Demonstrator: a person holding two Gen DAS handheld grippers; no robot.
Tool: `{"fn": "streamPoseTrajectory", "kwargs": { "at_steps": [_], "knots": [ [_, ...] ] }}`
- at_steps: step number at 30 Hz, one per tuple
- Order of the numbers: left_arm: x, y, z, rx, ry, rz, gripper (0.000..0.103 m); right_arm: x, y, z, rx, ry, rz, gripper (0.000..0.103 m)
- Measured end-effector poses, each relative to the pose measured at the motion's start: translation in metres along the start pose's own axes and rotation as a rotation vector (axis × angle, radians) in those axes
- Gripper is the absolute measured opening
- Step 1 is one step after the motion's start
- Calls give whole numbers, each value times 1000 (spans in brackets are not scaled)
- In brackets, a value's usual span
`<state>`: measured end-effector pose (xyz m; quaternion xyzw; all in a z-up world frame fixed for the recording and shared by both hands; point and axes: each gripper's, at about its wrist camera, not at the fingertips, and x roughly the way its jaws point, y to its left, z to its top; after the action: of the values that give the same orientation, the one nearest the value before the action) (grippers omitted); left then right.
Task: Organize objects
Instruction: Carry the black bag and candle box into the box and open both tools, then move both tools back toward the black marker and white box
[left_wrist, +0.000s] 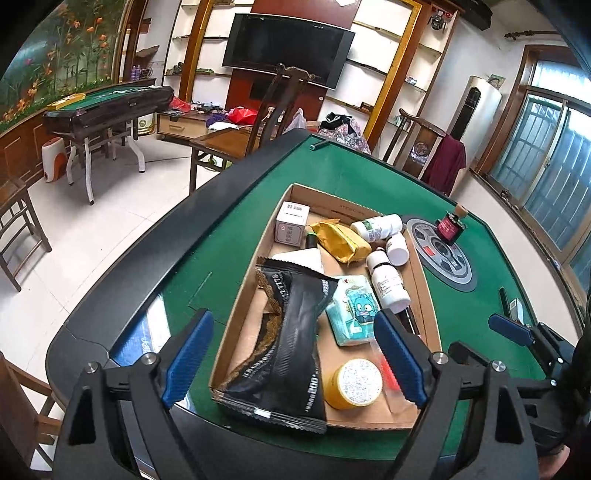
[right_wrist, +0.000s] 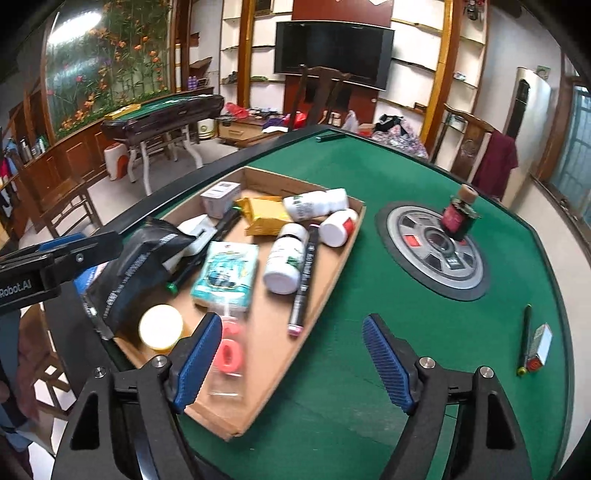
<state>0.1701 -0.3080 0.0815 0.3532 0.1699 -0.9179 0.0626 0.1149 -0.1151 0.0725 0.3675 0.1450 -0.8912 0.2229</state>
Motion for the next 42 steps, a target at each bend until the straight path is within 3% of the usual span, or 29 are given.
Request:
{"fn": "streamPoseTrajectory", "kwargs": {
  "at_steps": [24, 42],
  "knots": [
    [8, -59, -3, 103, 39, -24, 87, -8, -48, -16, 87, -4, -26, 84],
    [50, -160, -11, 266, 126, -125, 87, 6, -120, -38, 227, 49, -80, 84]
  ]
}}
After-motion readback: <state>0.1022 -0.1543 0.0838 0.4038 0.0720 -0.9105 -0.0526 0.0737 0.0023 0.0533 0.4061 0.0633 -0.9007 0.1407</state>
